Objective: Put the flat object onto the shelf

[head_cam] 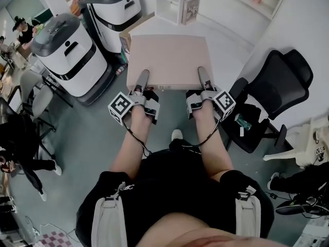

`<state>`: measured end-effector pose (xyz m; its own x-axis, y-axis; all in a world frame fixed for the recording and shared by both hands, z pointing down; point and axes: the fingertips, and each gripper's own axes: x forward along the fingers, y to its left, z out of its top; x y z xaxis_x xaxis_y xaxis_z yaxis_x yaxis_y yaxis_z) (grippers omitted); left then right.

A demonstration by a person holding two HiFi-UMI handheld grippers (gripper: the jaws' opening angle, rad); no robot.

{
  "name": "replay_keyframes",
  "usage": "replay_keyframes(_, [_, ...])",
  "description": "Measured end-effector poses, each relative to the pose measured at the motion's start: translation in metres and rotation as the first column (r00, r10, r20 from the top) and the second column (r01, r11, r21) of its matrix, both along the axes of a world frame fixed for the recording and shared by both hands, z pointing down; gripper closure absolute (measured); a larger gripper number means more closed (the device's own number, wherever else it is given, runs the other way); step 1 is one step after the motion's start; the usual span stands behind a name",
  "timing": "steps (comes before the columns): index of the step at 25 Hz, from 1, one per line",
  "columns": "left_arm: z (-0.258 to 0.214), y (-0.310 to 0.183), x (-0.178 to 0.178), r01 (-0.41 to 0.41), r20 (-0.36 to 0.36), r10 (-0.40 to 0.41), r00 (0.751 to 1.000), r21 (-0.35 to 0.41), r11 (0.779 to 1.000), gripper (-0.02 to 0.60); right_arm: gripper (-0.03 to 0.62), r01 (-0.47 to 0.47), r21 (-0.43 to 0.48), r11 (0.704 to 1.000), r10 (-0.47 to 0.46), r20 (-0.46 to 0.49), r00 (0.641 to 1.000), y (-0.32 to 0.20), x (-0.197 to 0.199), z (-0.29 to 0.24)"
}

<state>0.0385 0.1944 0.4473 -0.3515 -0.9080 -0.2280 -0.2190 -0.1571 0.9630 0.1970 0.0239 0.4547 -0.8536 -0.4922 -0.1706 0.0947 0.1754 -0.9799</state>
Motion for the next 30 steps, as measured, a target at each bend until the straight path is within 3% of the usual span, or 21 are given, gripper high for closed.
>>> replay_keyframes(11, [0.01,-0.04,-0.043,-0.014,-0.001,0.014,1.0,0.002,1.0,0.302,0.306,0.005,0.002,1.0,-0.005,-0.001,1.0,-0.036,-0.044,0.007])
replay_keyframes(20, [-0.003,-0.12,-0.115,-0.036,0.029,0.037,0.999,-0.027,0.999,0.302,0.306,-0.006,-0.003,1.0,0.006,0.027,1.0,-0.112,-0.114,-0.003])
replay_keyframes(25, [0.005,-0.145,-0.137,-0.042,0.031,0.043,0.999,-0.031,0.999,0.302,0.306,-0.007,-0.003,1.0,0.007,0.034,0.999,-0.136,-0.137,0.002])
replay_keyframes(30, [-0.001,-0.201,-0.196,-0.047,0.018,0.047,0.999,-0.048,0.998,0.302,0.306,-0.011,-0.017,1.0,0.011,0.022,1.0,-0.193,-0.195,-0.001])
